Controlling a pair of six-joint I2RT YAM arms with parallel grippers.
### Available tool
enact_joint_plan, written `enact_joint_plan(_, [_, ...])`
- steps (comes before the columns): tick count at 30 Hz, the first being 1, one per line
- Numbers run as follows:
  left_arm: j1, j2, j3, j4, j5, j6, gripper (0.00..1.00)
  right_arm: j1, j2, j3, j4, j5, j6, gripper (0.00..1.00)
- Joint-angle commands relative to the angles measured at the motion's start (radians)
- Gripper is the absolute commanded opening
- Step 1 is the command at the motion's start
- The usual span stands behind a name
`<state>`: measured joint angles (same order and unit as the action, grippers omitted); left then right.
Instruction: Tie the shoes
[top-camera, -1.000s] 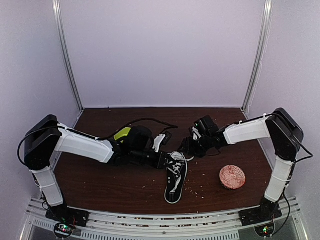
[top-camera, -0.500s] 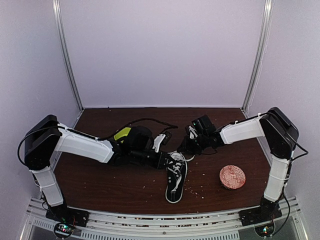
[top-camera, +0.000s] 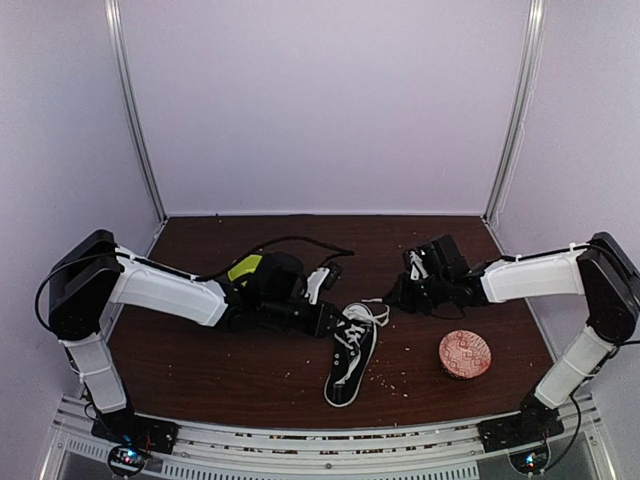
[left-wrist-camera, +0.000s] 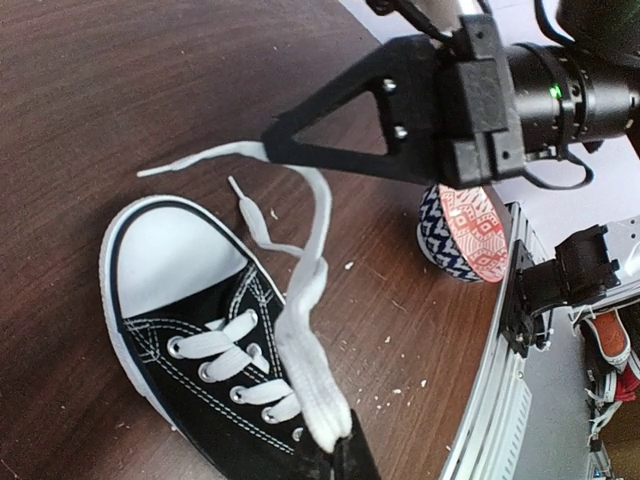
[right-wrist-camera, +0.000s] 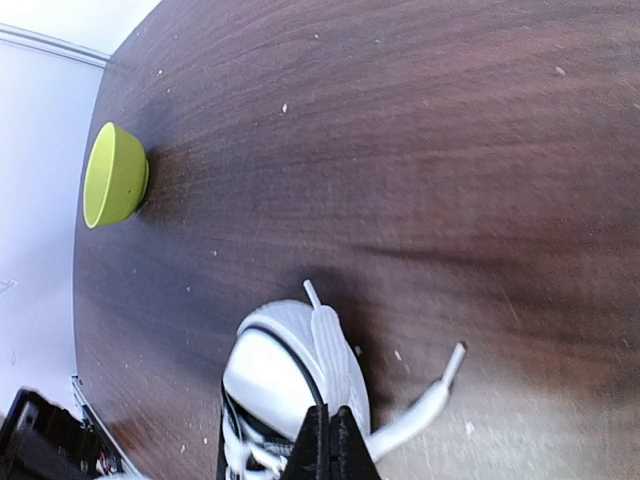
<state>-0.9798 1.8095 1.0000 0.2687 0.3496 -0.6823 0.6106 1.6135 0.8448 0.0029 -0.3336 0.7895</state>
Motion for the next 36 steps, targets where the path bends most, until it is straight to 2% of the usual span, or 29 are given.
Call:
enact_joint_plan(1, [0.0,-0.035,-0.016,0.048,-0.015,-0.013,0.0,0.012,-0.104,-0.11,-0.016,0.06,0.032,0.0])
enact_joint_plan(8, [0.0,-0.025,-0.023,0.051,-0.009,-0.016,0.0,0.109,-0.204,-0.222,-0.019,0.084,0.118,0.0])
enact_joint_plan(10, [0.0,-0.023,-0.023,0.052,-0.009,-0.016,0.0,0.12,-0.225,-0.229,-0.077,0.15,0.138,0.0])
enact_joint_plan(11, [0.0,-0.021,-0.022,0.053,-0.008,-0.017,0.0,0.121,-0.238,-0.225,-0.119,0.203,0.139,0.07])
enact_joint_plan(13, [0.0,-0.021,-0.021,0.054,-0.004,-0.016,0.0,0.121,-0.274,-0.216,-0.176,0.295,0.114,0.32])
enact_joint_plan(14, [0.0,-0.021,-0.02,0.053,-0.003,-0.017,0.0,0.121,-0.294,-0.208,-0.189,0.32,0.087,0.39])
enact_joint_plan(15, [0.0,-0.021,-0.02,0.052,-0.002,-0.016,0.0,0.121,-0.314,-0.202,-0.187,0.327,0.058,0.45])
enact_joint_plan(17, [0.0,-0.021,-0.02,0.051,0.001,-0.016,0.0,0.123,-0.351,-0.198,-0.158,0.314,-0.018,0.51])
enact_joint_plan(18, [0.0,-0.021,-0.021,0.05,0.002,-0.015,0.0,0.125,-0.366,-0.2,-0.14,0.303,-0.06,0.52])
enact_joint_plan(23, [0.0,-0.019,-0.022,0.05,-0.002,-0.016,0.0,0.157,-0.355,-0.21,-0.082,0.204,-0.24,0.42])
enact_joint_plan(30, [0.0,-0.009,-0.007,0.041,-0.001,-0.011,0.0,0.264,-0.235,-0.155,-0.059,0.2,-0.312,0.41])
enact_joint_plan(36, [0.0,-0.008,-0.001,0.031,0.002,-0.008,0.0,0.298,-0.13,-0.09,-0.058,0.239,-0.345,0.4])
